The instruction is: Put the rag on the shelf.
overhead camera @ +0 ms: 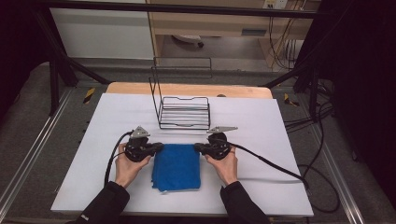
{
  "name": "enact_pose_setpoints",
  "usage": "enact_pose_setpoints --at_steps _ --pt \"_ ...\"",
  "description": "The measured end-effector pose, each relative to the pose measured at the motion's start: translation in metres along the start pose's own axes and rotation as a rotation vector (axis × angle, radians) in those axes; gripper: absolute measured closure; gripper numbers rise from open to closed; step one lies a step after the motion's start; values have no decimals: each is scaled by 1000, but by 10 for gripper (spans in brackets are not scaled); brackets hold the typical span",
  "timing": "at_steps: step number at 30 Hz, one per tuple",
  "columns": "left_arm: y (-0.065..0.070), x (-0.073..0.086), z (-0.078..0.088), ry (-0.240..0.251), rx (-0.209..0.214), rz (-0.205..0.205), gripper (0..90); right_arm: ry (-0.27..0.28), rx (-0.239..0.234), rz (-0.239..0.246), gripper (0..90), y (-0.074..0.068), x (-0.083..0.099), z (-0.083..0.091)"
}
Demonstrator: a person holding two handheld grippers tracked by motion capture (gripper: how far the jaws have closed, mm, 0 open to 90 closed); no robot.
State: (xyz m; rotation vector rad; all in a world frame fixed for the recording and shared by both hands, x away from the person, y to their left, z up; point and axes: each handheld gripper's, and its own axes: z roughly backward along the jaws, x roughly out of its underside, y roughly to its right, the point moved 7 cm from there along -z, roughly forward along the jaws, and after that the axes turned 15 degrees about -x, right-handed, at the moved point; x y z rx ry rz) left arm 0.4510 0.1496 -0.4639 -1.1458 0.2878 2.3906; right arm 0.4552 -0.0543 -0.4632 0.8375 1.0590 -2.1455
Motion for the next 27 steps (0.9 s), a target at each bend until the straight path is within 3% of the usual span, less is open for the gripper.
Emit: enact_pose_setpoints --at_steps 15,27 --pt "6 -12 26 98 6 12 846 81 -18 79 856 -17 -10 18" --pt "8 -23 40 157 -2 18 846 122 7 159 856 -31 -24 31"
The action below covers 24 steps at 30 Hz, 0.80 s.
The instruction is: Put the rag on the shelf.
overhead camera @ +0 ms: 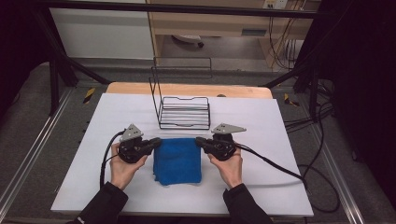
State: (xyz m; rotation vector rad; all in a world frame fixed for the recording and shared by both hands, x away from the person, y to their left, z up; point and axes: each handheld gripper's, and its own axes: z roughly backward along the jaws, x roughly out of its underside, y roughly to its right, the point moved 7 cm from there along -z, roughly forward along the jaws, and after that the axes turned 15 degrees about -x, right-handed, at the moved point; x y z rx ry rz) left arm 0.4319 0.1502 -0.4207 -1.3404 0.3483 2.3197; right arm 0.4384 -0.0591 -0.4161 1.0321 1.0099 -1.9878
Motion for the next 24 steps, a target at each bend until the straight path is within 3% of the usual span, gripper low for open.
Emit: enact_pose_setpoints --at_steps 24 --pt "4 -31 30 138 -18 -16 845 90 15 124 858 -24 -37 23"
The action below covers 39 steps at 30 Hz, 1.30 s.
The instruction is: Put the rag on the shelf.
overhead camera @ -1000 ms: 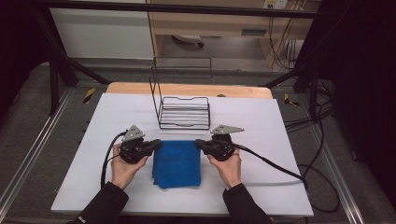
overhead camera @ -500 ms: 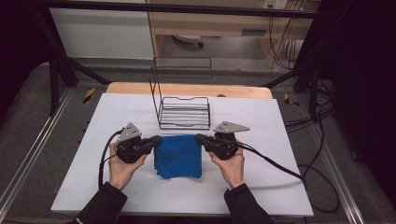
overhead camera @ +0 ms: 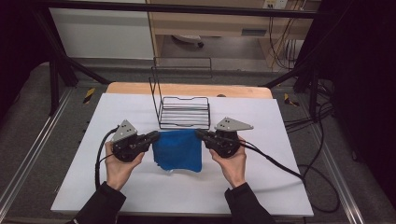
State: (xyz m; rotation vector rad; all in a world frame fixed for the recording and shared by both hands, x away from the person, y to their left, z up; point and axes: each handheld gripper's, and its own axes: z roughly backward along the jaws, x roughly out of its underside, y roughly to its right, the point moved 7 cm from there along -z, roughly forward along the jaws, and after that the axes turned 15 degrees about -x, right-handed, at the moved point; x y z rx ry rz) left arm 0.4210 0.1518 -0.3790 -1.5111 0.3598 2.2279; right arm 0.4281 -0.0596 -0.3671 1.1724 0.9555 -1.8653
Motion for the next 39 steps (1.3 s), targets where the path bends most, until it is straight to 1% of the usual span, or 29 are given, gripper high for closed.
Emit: enact_pose_setpoints --at_steps 5,15,18,22,26,32,35,37,38,39 --pt "-2 -6 3 15 -5 0 845 9 10 27 859 -2 -7 0" --pt "-4 -22 7 64 -14 3 846 44 21 47 859 -4 -20 3" --pt "-4 -25 7 69 -17 0 847 50 25 52 859 -4 -23 5" --pt "-5 -33 8 91 -14 8 848 69 30 63 860 -5 -30 8" --pt "-6 -46 11 127 -17 16 849 94 34 70 860 -6 -38 12" --pt "-5 -54 12 149 -13 28 850 126 49 89 860 -8 -51 17" --pt "-7 -60 13 173 -13 37 851 139 53 98 860 -9 -57 18" --pt "-7 -62 13 179 -13 38 852 145 55 103 861 -9 -61 19" --pt "-7 -66 15 191 -17 42 852 148 57 106 861 -10 -63 20" --pt "-7 -66 15 191 -17 42 852 152 58 111 860 -10 -65 20"
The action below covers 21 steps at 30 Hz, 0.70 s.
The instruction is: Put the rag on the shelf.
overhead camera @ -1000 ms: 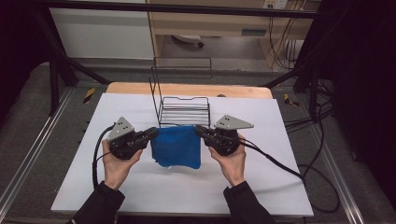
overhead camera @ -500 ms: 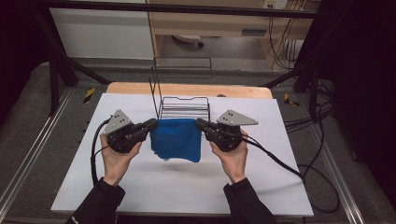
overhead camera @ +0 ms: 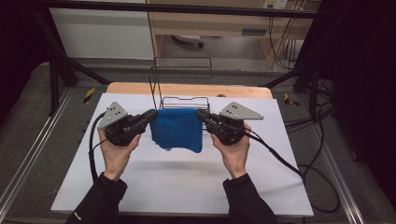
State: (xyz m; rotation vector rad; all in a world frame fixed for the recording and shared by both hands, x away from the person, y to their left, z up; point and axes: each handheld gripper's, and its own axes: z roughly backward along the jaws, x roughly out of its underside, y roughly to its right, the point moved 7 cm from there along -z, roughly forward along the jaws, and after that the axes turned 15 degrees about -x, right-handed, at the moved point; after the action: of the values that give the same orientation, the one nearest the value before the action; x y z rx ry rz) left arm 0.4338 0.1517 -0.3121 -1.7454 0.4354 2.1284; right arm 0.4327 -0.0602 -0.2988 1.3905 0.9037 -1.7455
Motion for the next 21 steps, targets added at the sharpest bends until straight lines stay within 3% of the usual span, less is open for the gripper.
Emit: enact_pose_setpoints --at_steps 21 --pt "-2 -47 -1 105 0 -1 853 72 40 73 861 3 -51 6"
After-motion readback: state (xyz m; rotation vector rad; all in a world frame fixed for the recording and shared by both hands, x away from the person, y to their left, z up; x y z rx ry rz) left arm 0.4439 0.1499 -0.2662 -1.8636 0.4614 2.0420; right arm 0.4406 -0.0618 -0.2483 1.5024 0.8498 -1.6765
